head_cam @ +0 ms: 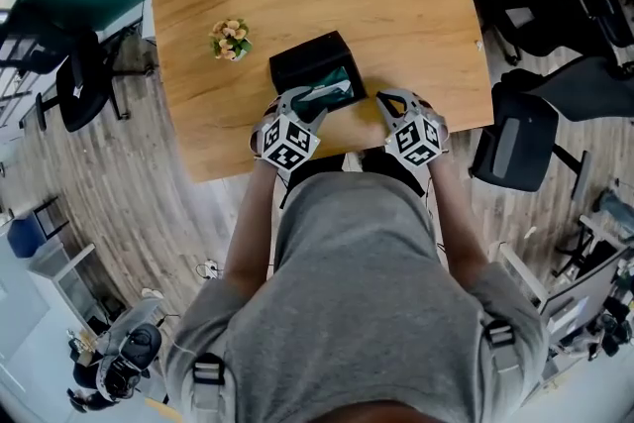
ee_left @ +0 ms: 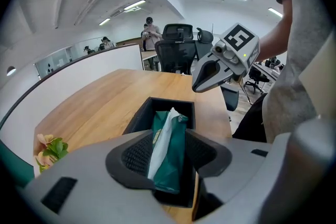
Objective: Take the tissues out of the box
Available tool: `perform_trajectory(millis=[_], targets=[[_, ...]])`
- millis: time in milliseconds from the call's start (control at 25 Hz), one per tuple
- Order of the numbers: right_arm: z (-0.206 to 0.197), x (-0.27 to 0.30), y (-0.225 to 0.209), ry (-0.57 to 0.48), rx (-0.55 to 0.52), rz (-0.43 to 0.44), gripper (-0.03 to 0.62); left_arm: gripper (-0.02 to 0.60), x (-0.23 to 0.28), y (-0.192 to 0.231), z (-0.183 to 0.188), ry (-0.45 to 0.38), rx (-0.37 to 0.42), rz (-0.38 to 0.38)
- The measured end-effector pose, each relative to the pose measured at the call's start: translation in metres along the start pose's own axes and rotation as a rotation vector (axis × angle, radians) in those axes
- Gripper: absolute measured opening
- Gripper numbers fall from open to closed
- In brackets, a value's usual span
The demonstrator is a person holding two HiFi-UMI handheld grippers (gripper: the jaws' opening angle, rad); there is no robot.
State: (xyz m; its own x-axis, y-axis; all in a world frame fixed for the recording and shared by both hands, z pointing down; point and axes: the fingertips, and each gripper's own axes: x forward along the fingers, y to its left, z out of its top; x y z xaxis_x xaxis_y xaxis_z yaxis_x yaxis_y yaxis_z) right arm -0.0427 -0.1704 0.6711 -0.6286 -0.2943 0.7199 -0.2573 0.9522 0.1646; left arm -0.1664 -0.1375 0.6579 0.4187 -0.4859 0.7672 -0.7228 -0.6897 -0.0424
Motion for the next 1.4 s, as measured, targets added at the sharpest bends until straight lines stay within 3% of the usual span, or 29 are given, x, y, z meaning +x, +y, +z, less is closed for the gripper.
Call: perform_trajectory(millis=[480, 880, 1120, 1400], targets=[[-0.014, -0.008, -0.001, 0.049, 0.078, -0.066, 0.006, 0.216, 0.036, -0.001, -0.014, 0.086, 0.113, -0.109], [-0.014, -0.009, 0.008, 0.070, 0.100, -0.083, 0.006, 0.216, 0.041, 0.003, -0.013, 0.131, 0.148, -0.109], [-0.013, -0.010, 0.010, 0.070, 0.102, -0.095, 0.006, 0.246, 0.045, 0.001, -0.009, 0.175, 0.291, -0.086], [-0.020, -0.012, 0.010, 0.079, 0.126, -0.105, 0.006, 0.273, 0.041, 0.008, -0.001, 0.134, 0.265, -0.061]])
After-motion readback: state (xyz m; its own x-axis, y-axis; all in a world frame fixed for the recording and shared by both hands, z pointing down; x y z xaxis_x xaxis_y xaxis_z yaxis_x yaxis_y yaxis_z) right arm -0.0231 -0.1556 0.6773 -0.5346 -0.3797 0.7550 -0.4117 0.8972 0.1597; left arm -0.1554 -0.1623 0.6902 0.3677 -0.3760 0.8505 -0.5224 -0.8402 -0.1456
